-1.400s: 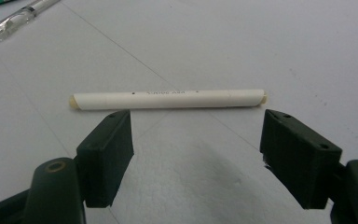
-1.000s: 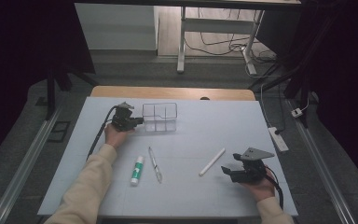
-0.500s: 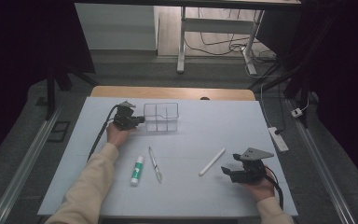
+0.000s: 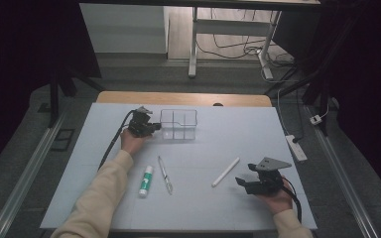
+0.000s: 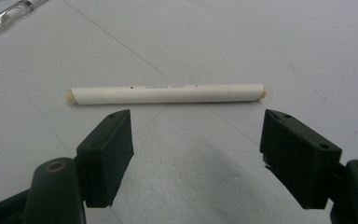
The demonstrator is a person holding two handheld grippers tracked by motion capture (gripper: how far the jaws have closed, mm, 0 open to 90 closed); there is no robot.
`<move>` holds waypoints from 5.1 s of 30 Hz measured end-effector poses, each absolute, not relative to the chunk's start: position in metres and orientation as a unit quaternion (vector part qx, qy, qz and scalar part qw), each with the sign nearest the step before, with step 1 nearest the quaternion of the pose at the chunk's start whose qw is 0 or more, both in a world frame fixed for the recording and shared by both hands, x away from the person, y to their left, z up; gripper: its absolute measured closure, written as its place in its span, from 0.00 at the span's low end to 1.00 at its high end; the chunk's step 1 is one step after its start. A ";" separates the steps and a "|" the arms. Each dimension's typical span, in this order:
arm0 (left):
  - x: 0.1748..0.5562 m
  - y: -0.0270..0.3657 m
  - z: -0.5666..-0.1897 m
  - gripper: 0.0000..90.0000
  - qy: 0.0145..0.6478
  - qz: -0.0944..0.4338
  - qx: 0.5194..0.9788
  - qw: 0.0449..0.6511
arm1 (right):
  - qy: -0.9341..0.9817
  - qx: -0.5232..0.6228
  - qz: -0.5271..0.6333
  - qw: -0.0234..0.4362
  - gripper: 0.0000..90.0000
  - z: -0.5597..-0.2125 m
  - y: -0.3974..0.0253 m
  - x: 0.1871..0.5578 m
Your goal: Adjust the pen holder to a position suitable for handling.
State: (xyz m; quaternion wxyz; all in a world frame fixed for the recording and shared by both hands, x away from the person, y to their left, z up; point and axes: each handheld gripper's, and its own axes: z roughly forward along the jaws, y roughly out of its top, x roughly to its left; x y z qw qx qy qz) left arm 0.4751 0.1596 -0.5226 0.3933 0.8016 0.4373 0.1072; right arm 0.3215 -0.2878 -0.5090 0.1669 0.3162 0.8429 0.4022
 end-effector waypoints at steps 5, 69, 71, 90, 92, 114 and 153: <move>0.478 0.152 -0.522 0.99 0.431 0.106 0.805 0.392 | 0.843 0.316 0.401 0.166 0.28 -0.509 -0.289 0.322; 0.324 0.214 -0.480 0.43 0.395 0.139 0.797 0.436 | 0.841 0.316 0.404 0.170 0.28 -0.508 -0.291 0.322; 0.318 0.218 -0.481 0.42 0.396 0.138 0.797 0.436 | 0.841 0.316 0.406 0.169 0.28 -0.508 -0.291 0.322; 0.271 0.240 -0.499 0.37 0.407 0.135 0.796 0.427 | 0.835 0.315 0.419 0.167 0.28 -0.504 -0.288 0.325; 0.268 0.242 -0.501 0.37 0.408 0.134 0.796 0.427 | 0.836 0.313 0.419 0.168 0.29 -0.504 -0.287 0.326; 0.257 0.248 -0.509 0.36 0.410 0.135 0.801 0.416 | 0.843 0.296 0.418 0.167 0.28 -0.504 -0.282 0.321; 0.241 0.257 -0.514 0.35 0.411 0.124 0.798 0.422 | 0.855 0.261 0.437 0.096 0.29 -0.468 -0.174 0.341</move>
